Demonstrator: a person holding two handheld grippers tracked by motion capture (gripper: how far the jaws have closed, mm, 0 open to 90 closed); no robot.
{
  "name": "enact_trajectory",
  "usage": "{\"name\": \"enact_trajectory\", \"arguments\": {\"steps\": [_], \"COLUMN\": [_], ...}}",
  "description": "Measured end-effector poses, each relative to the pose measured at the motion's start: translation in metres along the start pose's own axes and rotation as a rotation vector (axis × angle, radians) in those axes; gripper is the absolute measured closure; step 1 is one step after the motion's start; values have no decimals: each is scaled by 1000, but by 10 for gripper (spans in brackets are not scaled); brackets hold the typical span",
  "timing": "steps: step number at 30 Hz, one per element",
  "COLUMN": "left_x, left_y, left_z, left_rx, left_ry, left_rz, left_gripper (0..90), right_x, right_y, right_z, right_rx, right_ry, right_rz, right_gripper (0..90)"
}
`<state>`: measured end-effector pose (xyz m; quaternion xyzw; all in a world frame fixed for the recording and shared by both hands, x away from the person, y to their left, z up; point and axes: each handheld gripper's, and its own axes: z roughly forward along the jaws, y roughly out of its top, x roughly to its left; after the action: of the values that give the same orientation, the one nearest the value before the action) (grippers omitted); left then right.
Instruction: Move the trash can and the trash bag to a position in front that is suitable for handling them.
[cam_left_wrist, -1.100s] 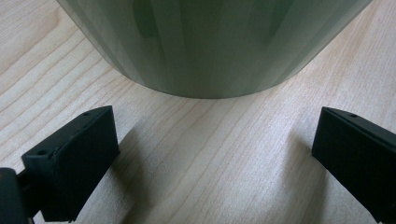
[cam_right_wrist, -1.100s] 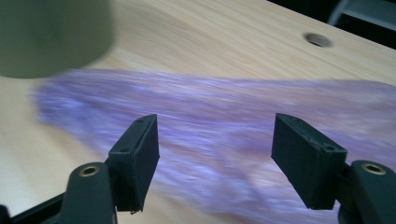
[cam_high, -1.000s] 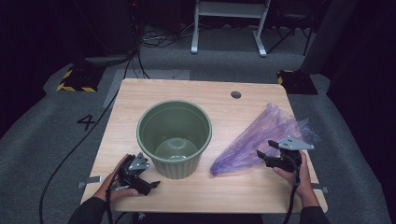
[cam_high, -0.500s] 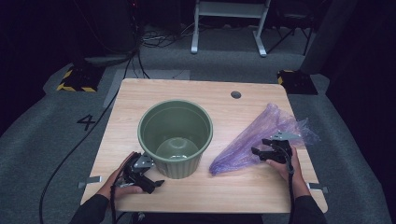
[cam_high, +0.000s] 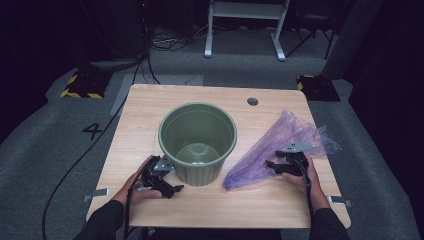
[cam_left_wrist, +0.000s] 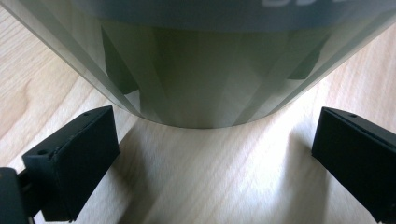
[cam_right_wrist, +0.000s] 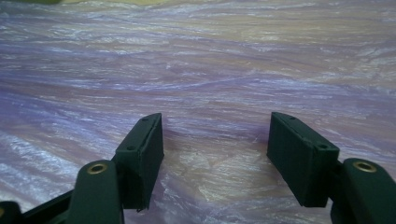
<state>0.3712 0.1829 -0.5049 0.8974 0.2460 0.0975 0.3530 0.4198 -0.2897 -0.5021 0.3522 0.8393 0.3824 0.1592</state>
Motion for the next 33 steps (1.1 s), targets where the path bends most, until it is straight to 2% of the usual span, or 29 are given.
{"name": "enact_trajectory", "arguments": {"steps": [1, 8, 15, 22, 24, 25, 29, 33], "left_x": [0, 2, 2, 0, -1, -1, -2, -4], "left_y": [1, 10, 22, 35, 37, 38, 36, 32], "left_z": [1, 9, 20, 32, 35, 35, 34, 30], "left_rx": [2, -1, -2, -4, -5, -4, -5, -6], "left_ry": [-2, -11, -16, -23, -22, -27, -25, -27], "left_rz": [1, 6, 15, 17, 18, 19, 18, 24], "left_gripper": [3, 3, 3, 3, 3, 3, 3, 3], "right_x": [3, 12, 17, 18, 18, 18, 21, 31], "right_y": [-1, -2, -3, -5, -5, -4, 0, 7], "right_z": [0, -1, -3, -8, -12, -16, -22, -25], "right_rx": [-3, -1, 4, 14, 1, -23, -67, -102], "right_ry": [29, 94, 111, 104, 103, 92, 100, 103], "right_rz": [-27, -84, -103, -109, -105, -95, -77, -93], "right_gripper": [367, 365, 357, 314, 306, 294, 276, 255]}}
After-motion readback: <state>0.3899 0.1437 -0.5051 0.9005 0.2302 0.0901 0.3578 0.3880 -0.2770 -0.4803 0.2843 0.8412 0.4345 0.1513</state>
